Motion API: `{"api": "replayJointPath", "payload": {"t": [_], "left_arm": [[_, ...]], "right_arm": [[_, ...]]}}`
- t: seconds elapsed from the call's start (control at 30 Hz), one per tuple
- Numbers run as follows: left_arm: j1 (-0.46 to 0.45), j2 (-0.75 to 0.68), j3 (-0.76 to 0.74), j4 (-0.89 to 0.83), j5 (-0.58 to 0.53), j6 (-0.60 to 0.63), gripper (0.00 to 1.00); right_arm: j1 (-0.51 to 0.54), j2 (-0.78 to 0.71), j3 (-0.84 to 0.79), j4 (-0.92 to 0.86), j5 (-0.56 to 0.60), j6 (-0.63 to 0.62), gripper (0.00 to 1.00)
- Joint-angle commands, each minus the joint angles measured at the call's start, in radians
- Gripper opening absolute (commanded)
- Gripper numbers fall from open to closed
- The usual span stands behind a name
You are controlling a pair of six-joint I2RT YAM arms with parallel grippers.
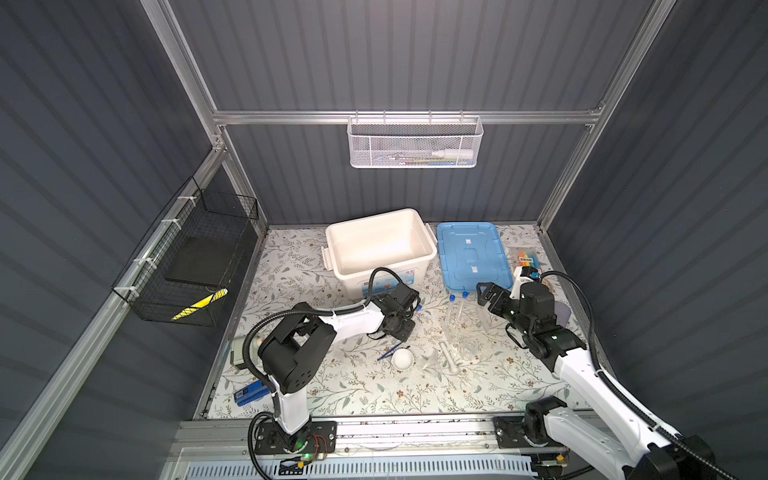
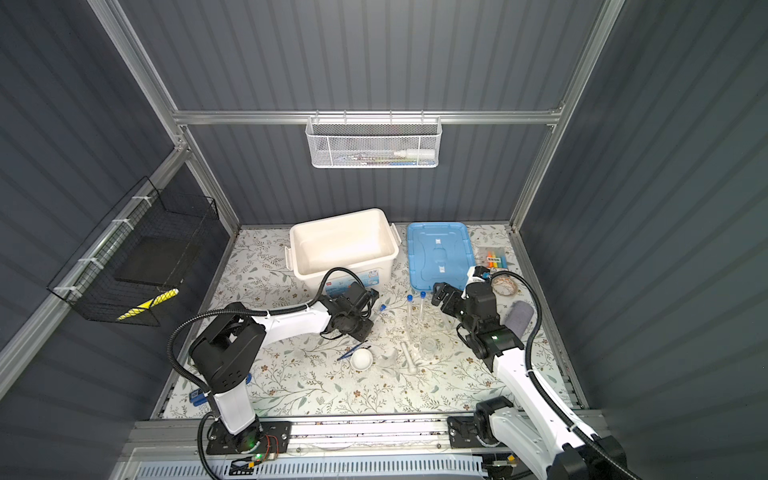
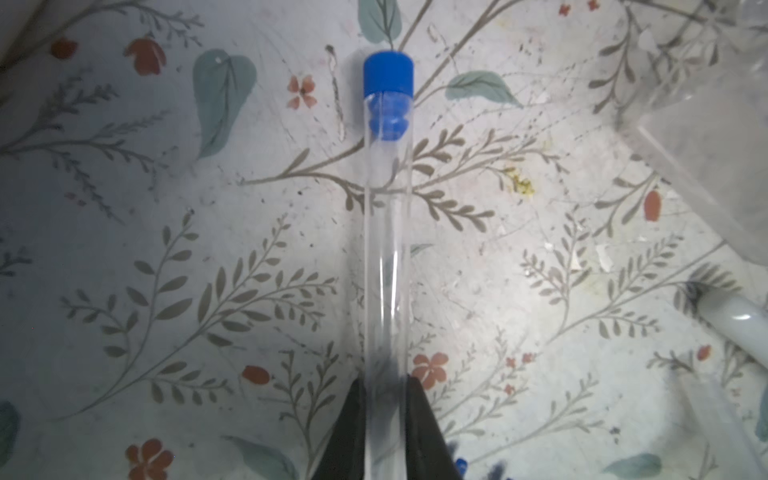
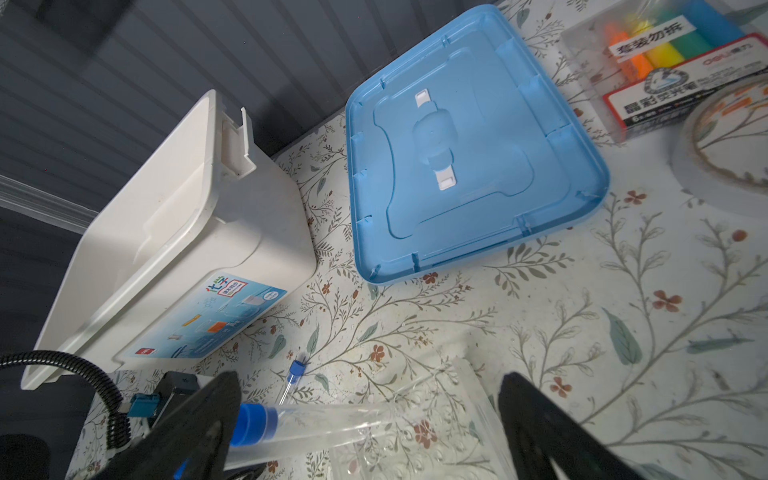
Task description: Organize the chemistry lab equipment
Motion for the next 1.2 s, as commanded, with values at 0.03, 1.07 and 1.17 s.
{"api": "replayJointPath", "payload": {"t": [0.03, 1.07, 1.17], "left_arm": [[-0.004, -0.085, 0.028, 0.026, -0.014, 0.026, 0.13], [-0.008, -0.190, 0.177, 0.112, 0.115, 0.229, 0.13], [-0.009, -0.180, 0.183, 0.118, 0.126, 0.229, 0.13]], "right_arm": [[-0.024, 0.020, 0.022, 0.029, -0.067, 0.034, 0.99], [-0.062, 0.464, 0.424, 0.047, -0.653, 0.049, 0.72], [-0.058, 0.477, 0.427, 0.054, -0.661, 0.056, 0.66]]}}
